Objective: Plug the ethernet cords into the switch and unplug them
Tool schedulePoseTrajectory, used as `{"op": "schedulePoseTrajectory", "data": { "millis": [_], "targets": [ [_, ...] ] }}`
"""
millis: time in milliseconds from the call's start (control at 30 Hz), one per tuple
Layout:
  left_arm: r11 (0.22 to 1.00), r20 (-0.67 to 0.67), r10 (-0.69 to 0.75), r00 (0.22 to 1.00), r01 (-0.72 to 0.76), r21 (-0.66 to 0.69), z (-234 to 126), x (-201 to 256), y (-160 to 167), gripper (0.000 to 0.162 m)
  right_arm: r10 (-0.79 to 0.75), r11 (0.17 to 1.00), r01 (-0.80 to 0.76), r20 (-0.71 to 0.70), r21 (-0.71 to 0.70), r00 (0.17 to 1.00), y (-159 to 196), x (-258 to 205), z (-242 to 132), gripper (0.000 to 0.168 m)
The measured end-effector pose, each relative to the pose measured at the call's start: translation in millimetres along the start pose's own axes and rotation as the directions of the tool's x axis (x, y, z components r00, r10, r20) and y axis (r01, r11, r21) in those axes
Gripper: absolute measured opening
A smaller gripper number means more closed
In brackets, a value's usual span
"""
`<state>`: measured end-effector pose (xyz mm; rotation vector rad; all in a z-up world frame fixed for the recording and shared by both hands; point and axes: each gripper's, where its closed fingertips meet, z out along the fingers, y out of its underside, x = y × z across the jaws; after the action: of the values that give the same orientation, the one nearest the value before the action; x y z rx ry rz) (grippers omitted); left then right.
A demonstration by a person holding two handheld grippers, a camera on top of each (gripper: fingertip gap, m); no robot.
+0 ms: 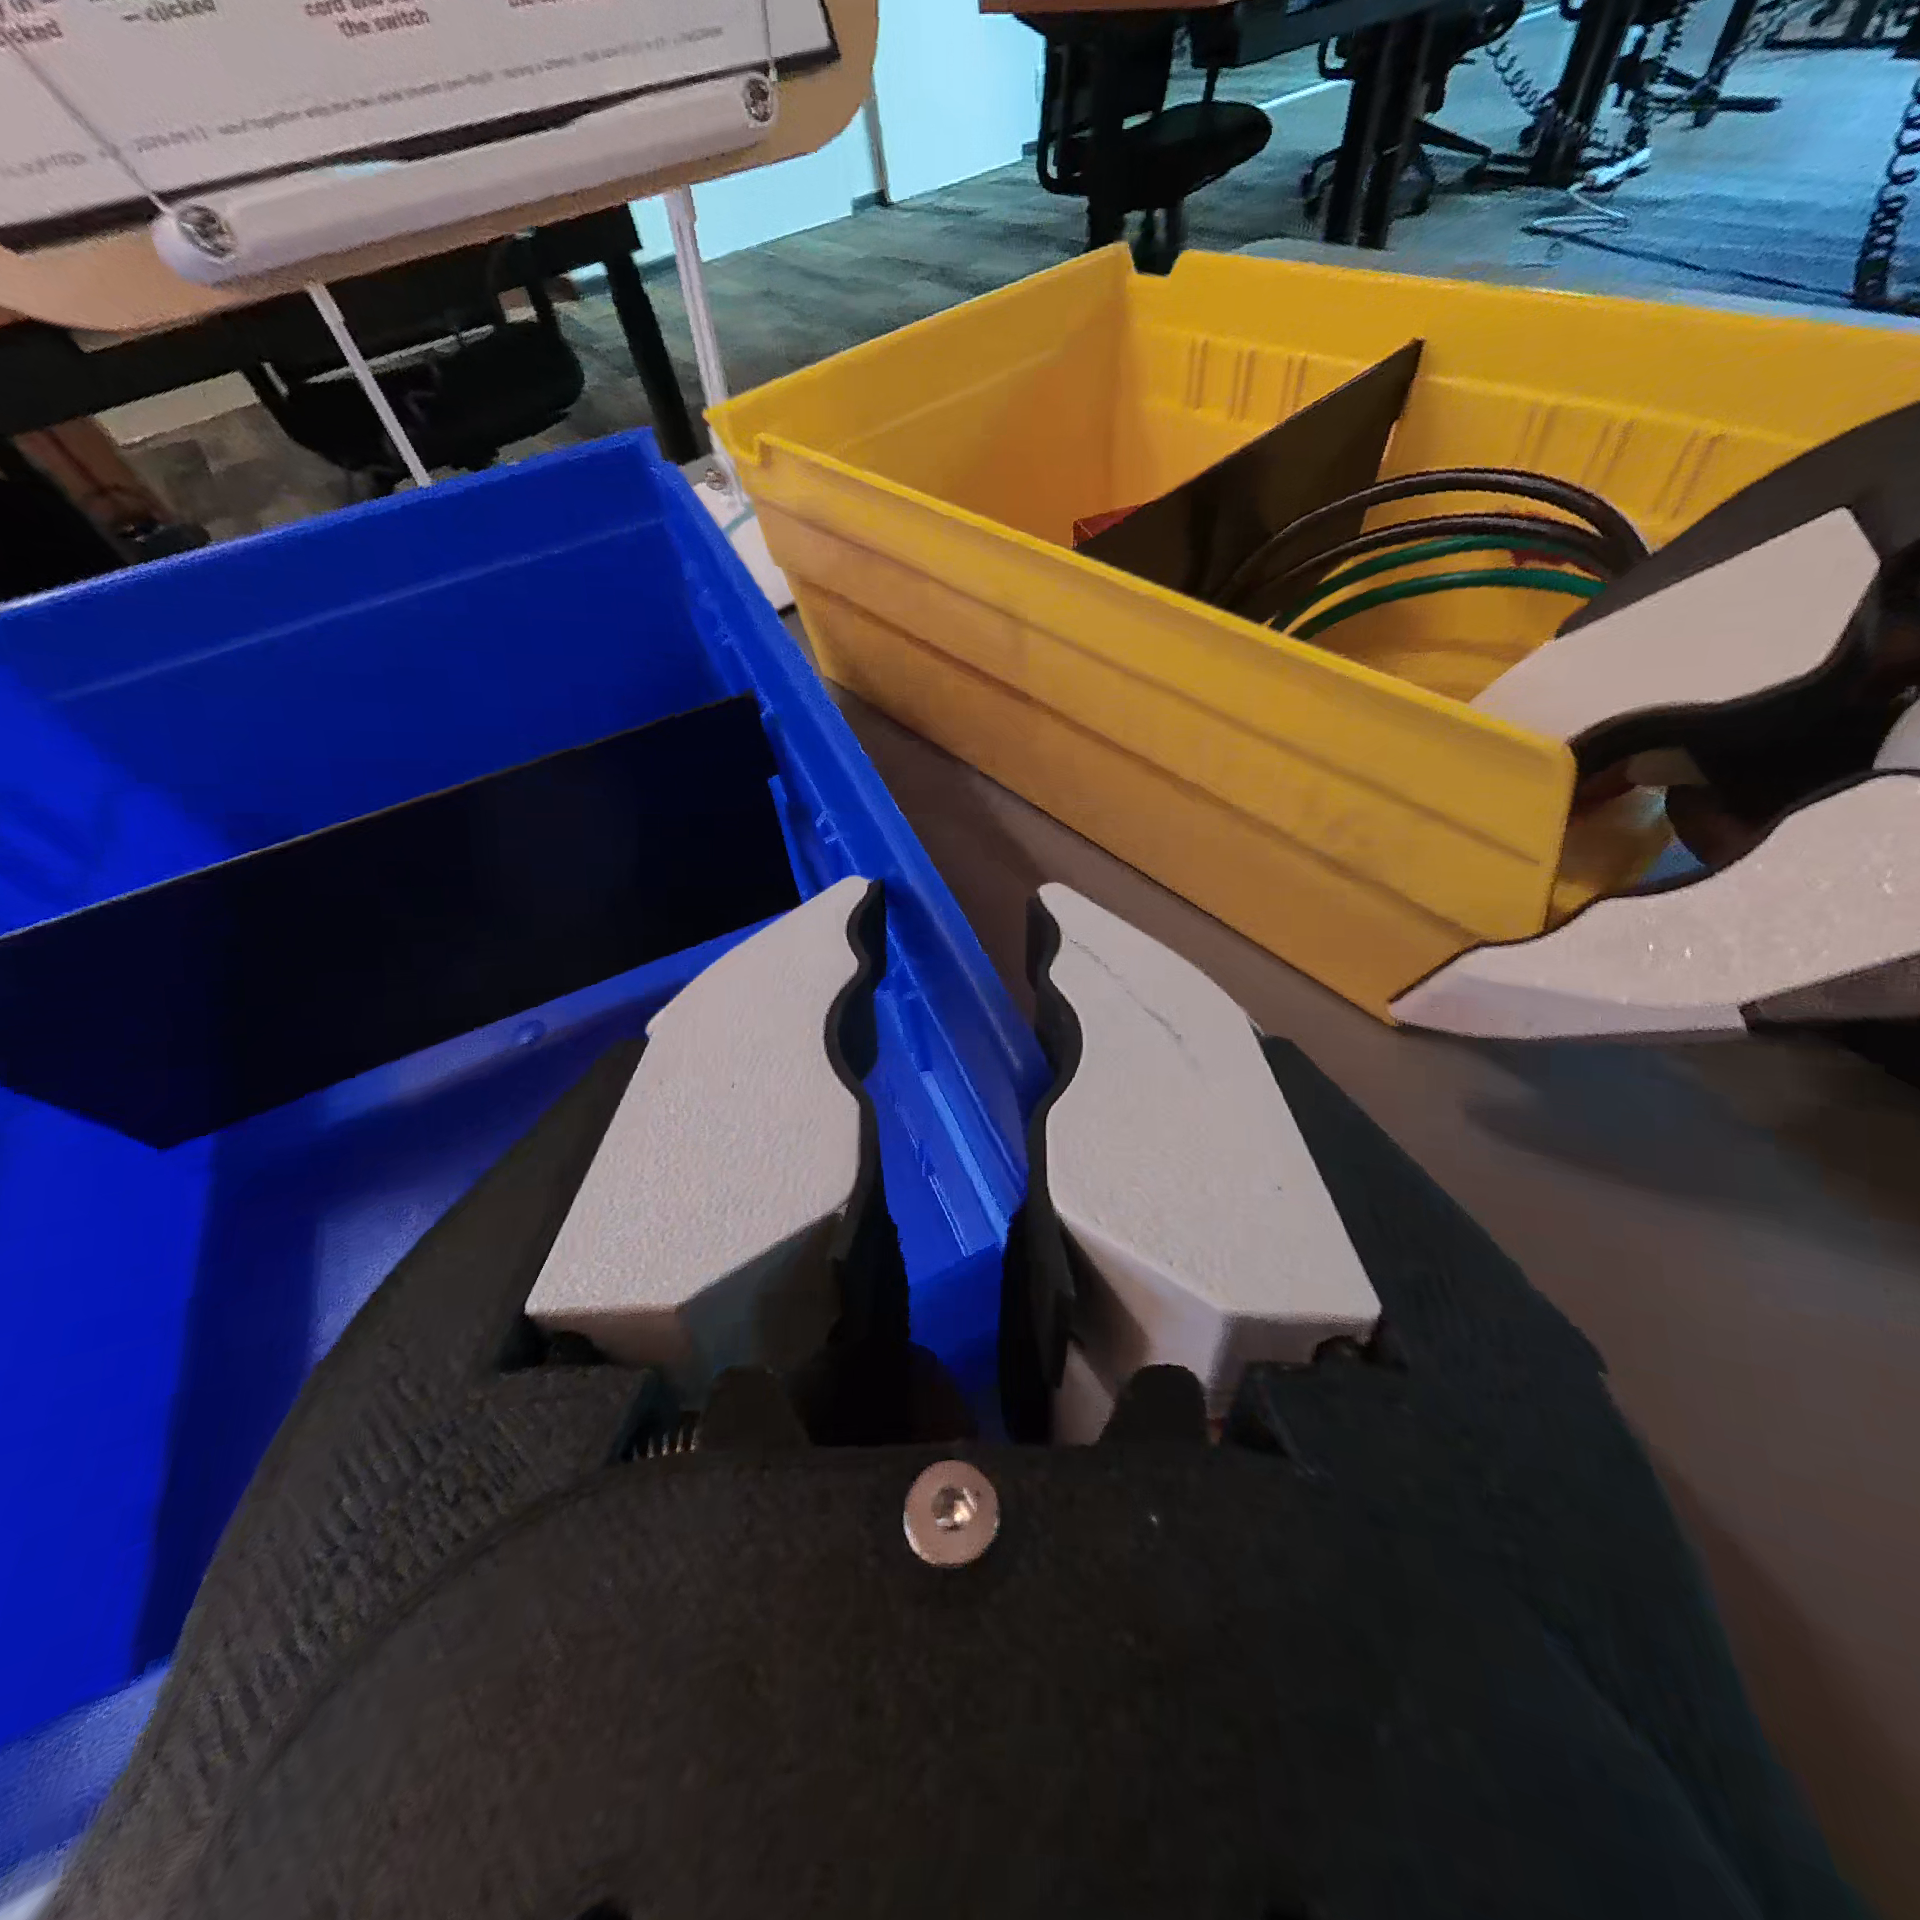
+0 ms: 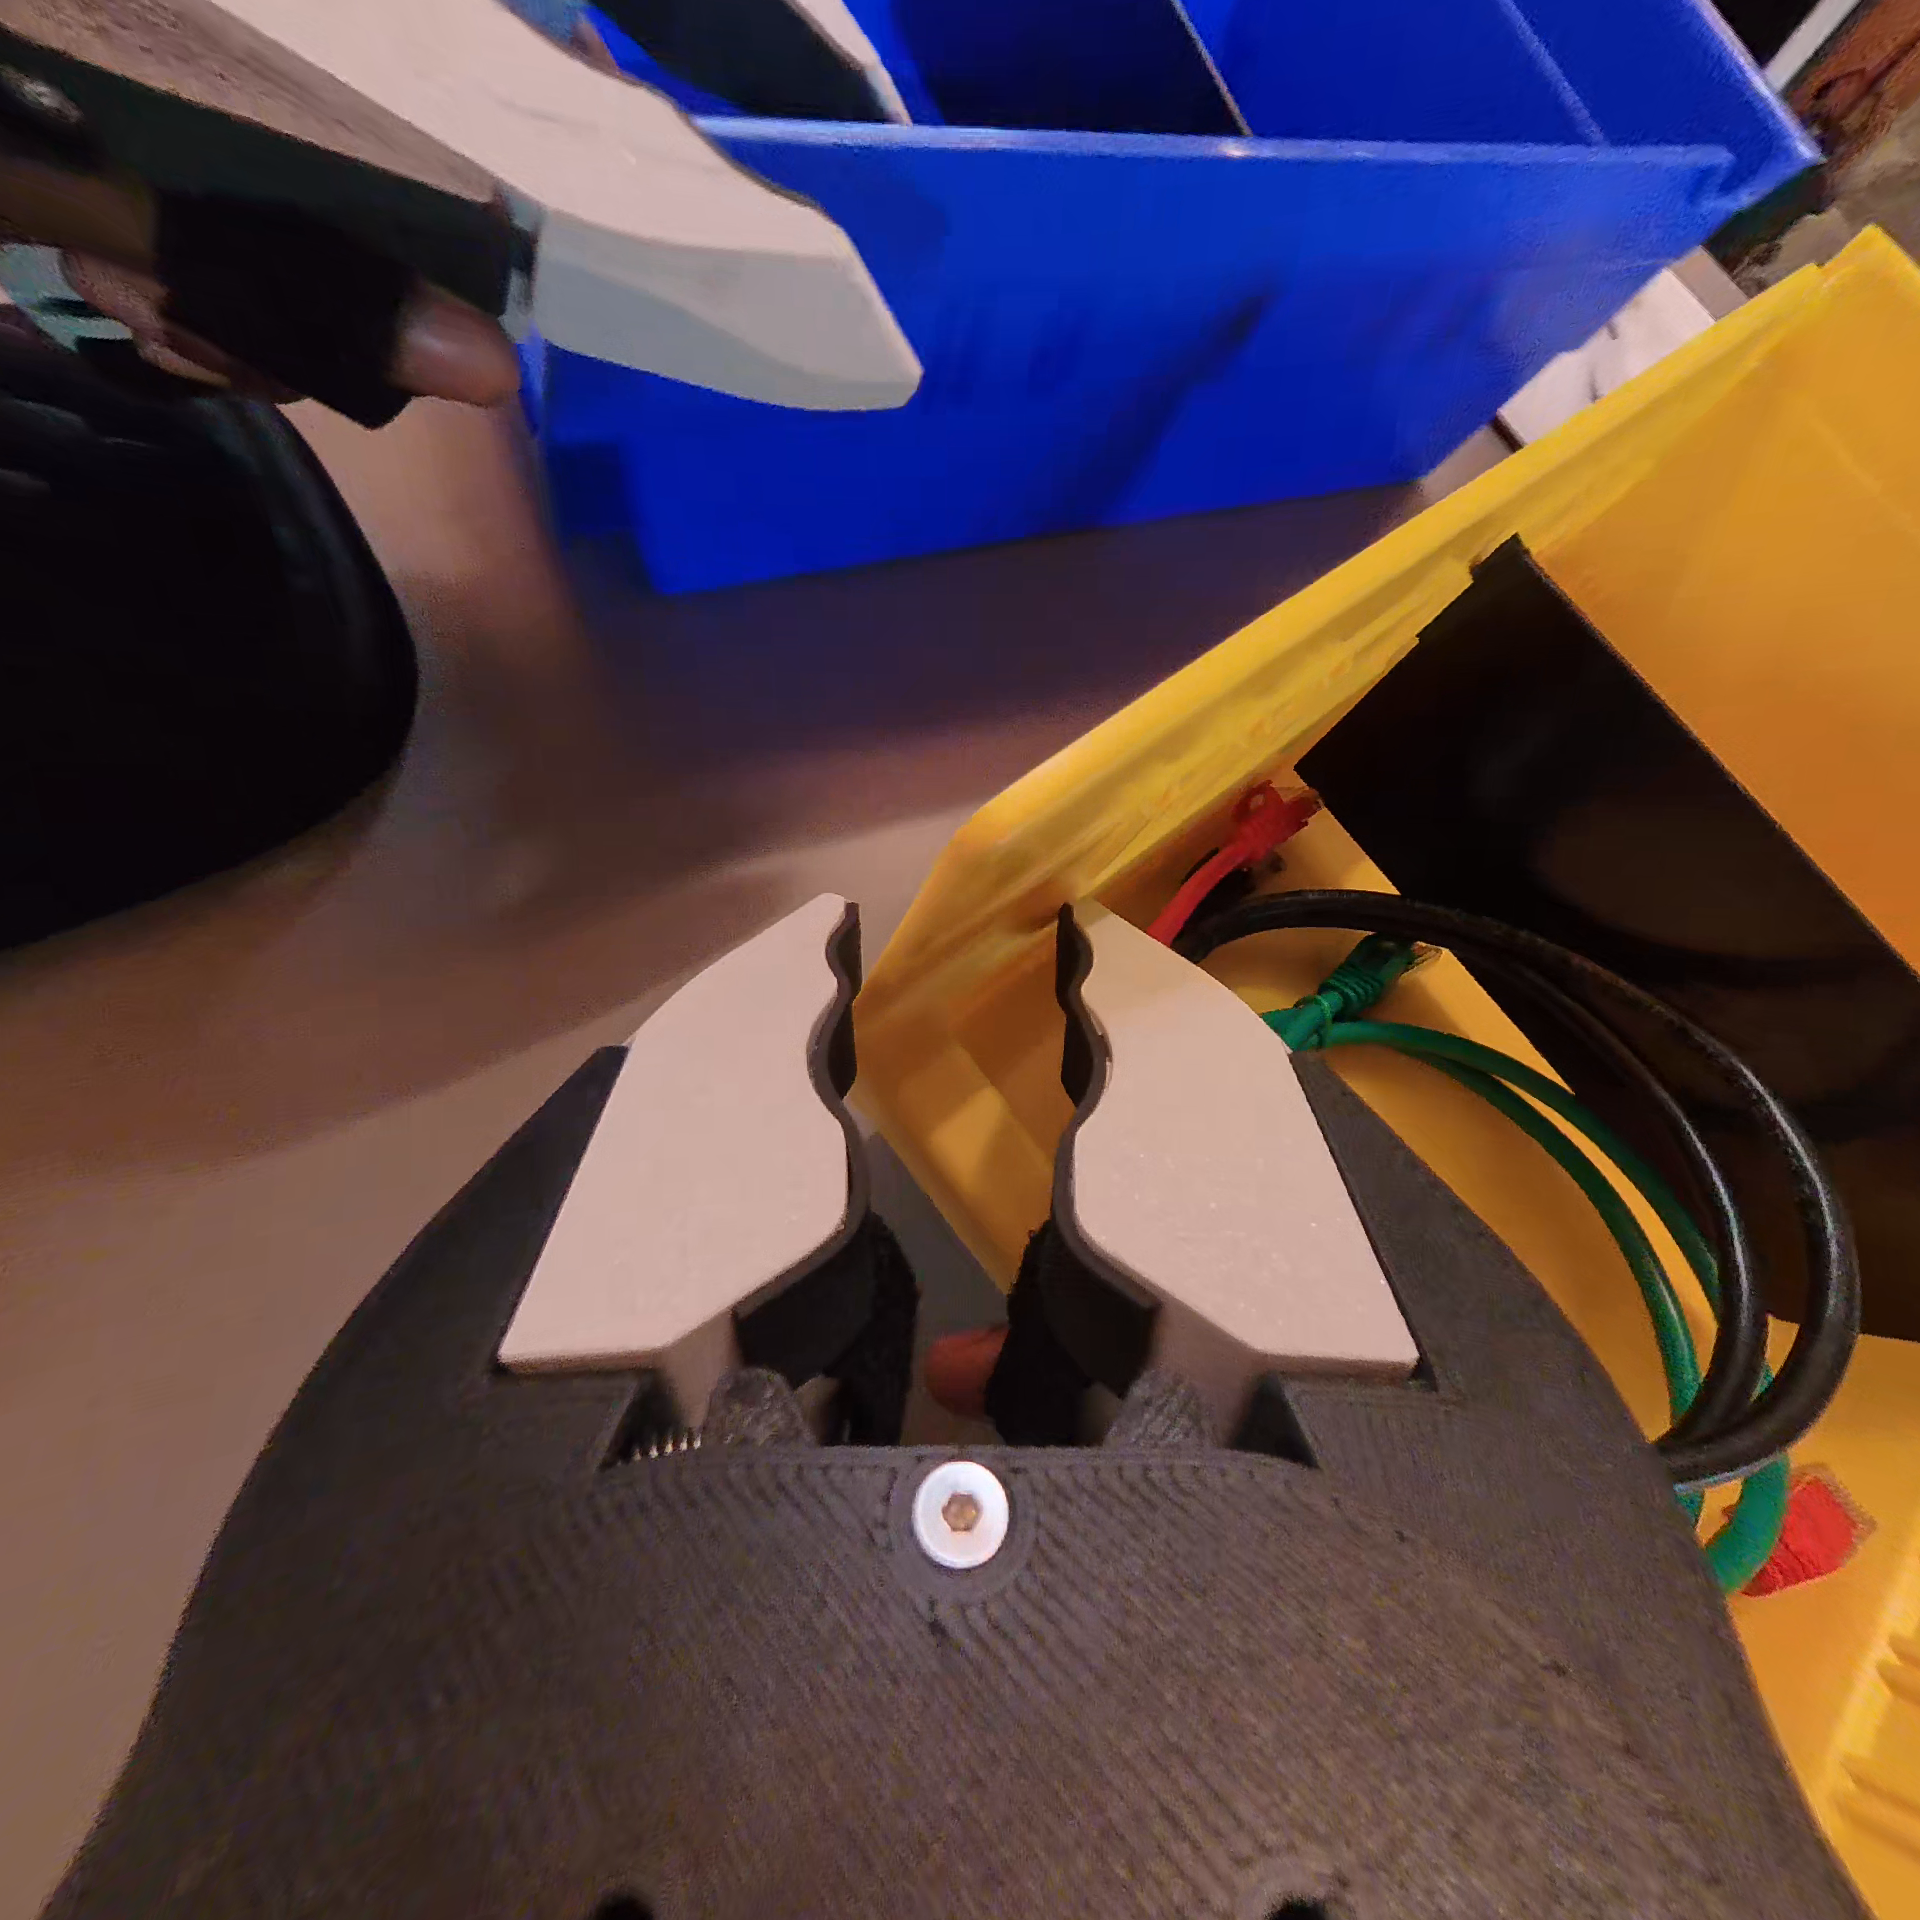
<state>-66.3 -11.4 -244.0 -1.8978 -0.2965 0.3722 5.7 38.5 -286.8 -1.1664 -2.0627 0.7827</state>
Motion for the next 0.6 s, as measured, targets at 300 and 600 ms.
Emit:
{"op": "schedulePoseTrajectory", "data": {
  "millis": [300, 600],
  "targets": [
    [0.974, -0.12, -0.043, 0.992, 0.068, 0.215, -31.0, 66.0, -62.0, 0.055, 0.264, 0.87, -0.226, -0.026, 0.438, 0.964, -29.9, 38.6, -86.7, 0.112],
    [0.995, -0.186, -0.095, 0.978, 0.088, -0.048, 29.9, 97.5, -21.8, 0.073, 0.669, 0.677, -0.478, -0.197, 0.559, 0.717, 69.8, 144.9, -141.4, 0.071]
  ]
}}
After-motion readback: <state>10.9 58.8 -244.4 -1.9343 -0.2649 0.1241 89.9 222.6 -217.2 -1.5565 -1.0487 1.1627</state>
